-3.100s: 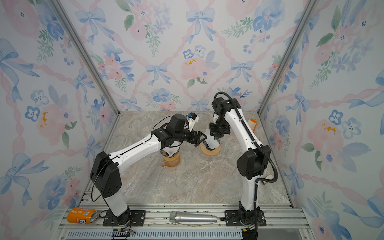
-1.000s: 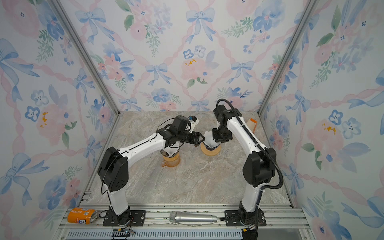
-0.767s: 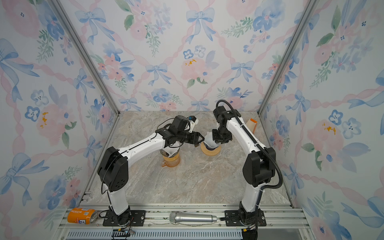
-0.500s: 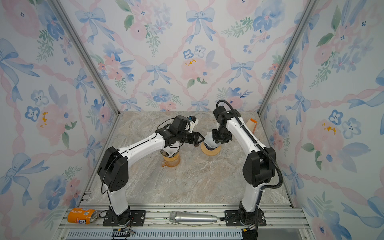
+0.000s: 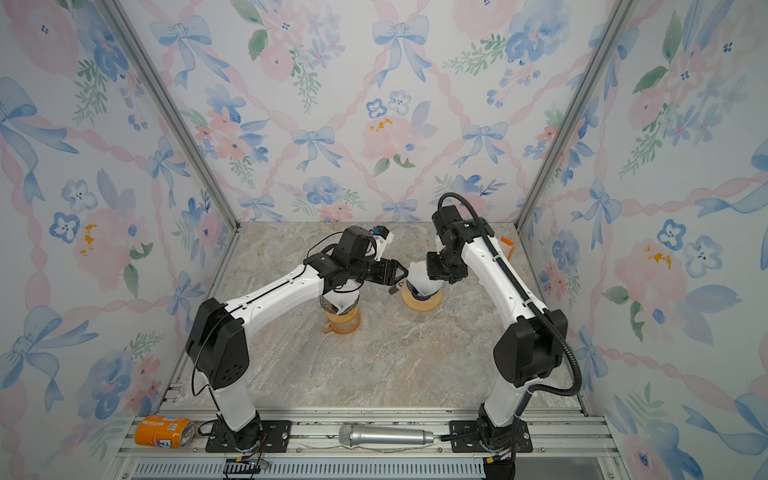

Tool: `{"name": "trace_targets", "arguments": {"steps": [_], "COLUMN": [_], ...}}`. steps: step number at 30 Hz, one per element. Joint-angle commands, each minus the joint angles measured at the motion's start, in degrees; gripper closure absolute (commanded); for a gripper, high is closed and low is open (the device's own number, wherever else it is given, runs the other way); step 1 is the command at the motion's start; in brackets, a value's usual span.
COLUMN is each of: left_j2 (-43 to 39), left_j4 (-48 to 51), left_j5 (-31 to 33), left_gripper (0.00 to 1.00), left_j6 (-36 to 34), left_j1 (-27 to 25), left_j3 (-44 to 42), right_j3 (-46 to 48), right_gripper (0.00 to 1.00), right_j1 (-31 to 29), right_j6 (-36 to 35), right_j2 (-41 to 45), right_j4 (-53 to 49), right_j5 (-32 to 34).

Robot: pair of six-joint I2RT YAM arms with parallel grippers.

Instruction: Place the coffee filter in the dripper

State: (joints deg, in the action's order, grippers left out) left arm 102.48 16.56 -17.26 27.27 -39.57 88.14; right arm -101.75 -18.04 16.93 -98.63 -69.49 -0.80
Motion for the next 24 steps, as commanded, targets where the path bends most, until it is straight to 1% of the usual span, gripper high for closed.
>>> {"name": "trace_targets", "arguments": {"steps": [1, 2, 6, 7, 8, 10, 13, 16, 17, 18, 21, 24], "left_j2": [-3.26, -3.78, -6.38, -7.17, -7.93, -9.70, -13.03, -16.87, -18.31, -19.80, -24.32, -28.98], "left_j4": [1.26, 1.42, 1.72, 1.77, 1.73, 1.75, 1.75, 1.75, 1.73, 1.73, 1.73, 1.64], "left_j5": [1.86, 2.17, 4.06, 4.55, 5.18, 6.74, 9.23, 12.19, 13.48, 15.05, 18.74, 22.39], "left_gripper": [0.28, 0.27, 0.23, 0.21, 0.20, 0.16, 0.09, 0.04, 0.03, 0.02, 0.02, 0.02], "left_j6": [-1.40, -1.59, -2.44, -2.68, -2.97, -3.74, -5.53, -8.00, -8.62, -9.19, -10.63, -10.59], "left_j1": [0.46, 0.55, 0.81, 0.90, 0.98, 1.15, 1.50, 2.12, 2.37, 2.65, 4.13, 6.27], "left_j3": [1.53, 1.39, 0.44, 0.01, -0.32, -1.57, -3.50, -5.82, -6.69, -7.66, -10.88, -15.02], "right_j3": [0.19, 0.55, 3.17, 4.32, 5.62, 9.54, 15.64, 21.26, 22.97, 24.86, 29.55, 33.38], "right_gripper": [0.54, 0.52, 0.44, 0.40, 0.38, 0.37, 0.29, 0.17, 0.08, 0.03, 0.04, 0.03], "right_j1": [0.44, 0.46, 0.60, 0.63, 0.71, 1.18, 2.48, 4.52, 5.25, 6.20, 9.57, 13.19], "right_j6": [0.47, 0.38, 0.04, -0.09, -0.25, -0.78, -0.24, 0.35, 0.71, 1.05, 2.19, 2.69], "right_j2": [3.39, 3.46, 8.44, 9.77, 11.07, 14.78, 20.41, 25.97, 27.72, 29.65, 34.45, 37.65], "right_j4": [2.29, 2.94, 7.08, 8.60, 10.17, 15.27, 22.24, 28.11, 29.91, 32.05, 37.01, 40.03], "right_j5": [0.16, 0.31, 1.01, 1.23, 0.98, -0.44, -1.01, -0.73, -0.36, -0.28, -0.65, -0.15]}}
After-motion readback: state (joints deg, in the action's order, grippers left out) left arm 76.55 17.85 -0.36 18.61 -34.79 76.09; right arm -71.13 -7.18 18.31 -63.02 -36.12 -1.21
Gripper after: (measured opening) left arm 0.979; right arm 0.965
